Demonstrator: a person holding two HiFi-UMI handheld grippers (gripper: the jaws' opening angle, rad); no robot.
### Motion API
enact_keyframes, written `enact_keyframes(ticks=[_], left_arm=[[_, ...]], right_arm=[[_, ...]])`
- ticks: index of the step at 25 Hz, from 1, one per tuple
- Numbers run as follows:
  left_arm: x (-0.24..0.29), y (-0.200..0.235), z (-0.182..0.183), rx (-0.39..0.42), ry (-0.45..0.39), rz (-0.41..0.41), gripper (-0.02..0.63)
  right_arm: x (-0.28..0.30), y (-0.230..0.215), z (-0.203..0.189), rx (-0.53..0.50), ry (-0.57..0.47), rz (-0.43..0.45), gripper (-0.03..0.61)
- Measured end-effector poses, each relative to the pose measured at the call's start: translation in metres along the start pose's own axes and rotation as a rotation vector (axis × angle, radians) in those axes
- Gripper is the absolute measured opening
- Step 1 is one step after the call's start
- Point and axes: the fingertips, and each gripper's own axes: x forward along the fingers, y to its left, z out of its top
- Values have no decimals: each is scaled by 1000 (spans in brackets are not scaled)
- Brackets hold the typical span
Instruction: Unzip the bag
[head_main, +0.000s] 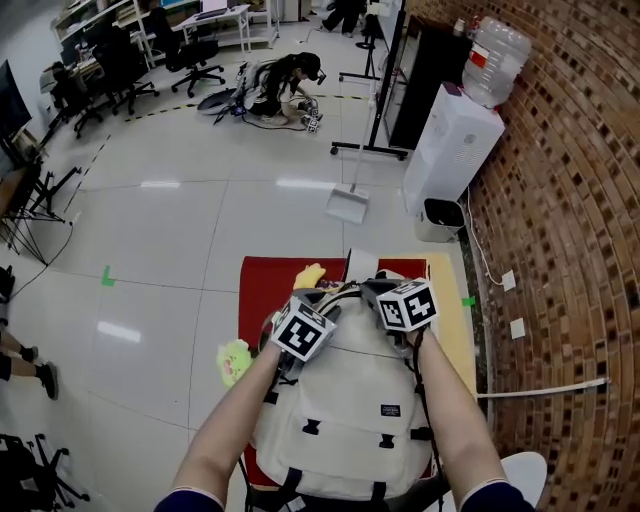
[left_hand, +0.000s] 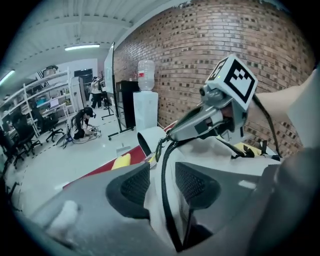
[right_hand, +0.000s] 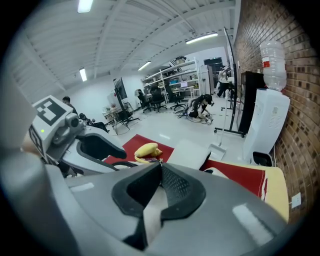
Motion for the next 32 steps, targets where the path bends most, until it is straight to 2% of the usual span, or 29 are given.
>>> enact_keyframes(ticks=[3, 6, 9, 13, 18, 20, 22, 25, 32], left_arm=[[12, 5, -7, -5, 33, -1, 163], [15, 2, -8, -13, 41, -29, 78], [15, 1, -7, -17, 29, -31, 50], [14, -1, -5, -12, 21, -40, 44], [11, -4, -4, 1, 8, -48, 41], [10, -5, -7, -9, 14, -48, 41], [8, -3, -9, -21, 16, -42, 41], [4, 2, -7, -21, 4, -34, 41], [-9, 4, -2, -28, -12, -36, 40]], right_arm=[[1, 1, -1, 19, -11, 25, 18], [3, -2, -2, 47, -15, 38, 21], [5, -4, -1, 65, -9, 58, 26], [9, 3, 2, 82, -3, 99, 97], [17, 1, 2, 103, 20, 89, 98], [17, 3, 1, 97, 33, 100, 86], [14, 6, 1, 69, 45, 99, 29], [7, 8, 5, 59, 29, 86, 24], [-16, -7, 2, 147, -29, 65, 20]])
